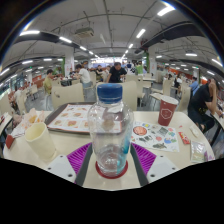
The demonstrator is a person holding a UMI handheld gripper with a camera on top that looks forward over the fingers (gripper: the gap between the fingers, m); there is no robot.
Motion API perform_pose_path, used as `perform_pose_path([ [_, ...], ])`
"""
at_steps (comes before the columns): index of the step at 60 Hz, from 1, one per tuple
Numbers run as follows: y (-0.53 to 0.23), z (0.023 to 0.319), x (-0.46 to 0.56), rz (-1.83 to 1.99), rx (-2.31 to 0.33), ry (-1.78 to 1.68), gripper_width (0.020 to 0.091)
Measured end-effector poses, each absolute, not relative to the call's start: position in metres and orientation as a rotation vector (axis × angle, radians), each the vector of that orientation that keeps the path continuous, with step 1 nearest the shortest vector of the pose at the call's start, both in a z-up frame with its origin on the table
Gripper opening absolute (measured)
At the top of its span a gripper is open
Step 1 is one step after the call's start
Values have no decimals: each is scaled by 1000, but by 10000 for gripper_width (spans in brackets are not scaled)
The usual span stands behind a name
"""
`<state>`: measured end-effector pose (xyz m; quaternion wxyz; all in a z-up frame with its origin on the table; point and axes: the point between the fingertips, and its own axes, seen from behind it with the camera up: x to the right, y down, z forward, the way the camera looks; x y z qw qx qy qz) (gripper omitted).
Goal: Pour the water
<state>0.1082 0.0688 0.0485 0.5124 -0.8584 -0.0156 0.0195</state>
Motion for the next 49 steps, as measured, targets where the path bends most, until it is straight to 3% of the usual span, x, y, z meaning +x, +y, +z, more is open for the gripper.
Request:
perform_pose_path([
  [2, 63, 50, 108, 43, -2087, -30, 867],
  [5, 53, 59, 109, 39, -2103, -19, 832],
  [10, 28, 84, 105, -1, -2124, -7, 857],
  [26, -78, 151, 55, -40, -2211, 36, 847],
  [49, -141, 175, 3, -6, -2228, 47, 850],
])
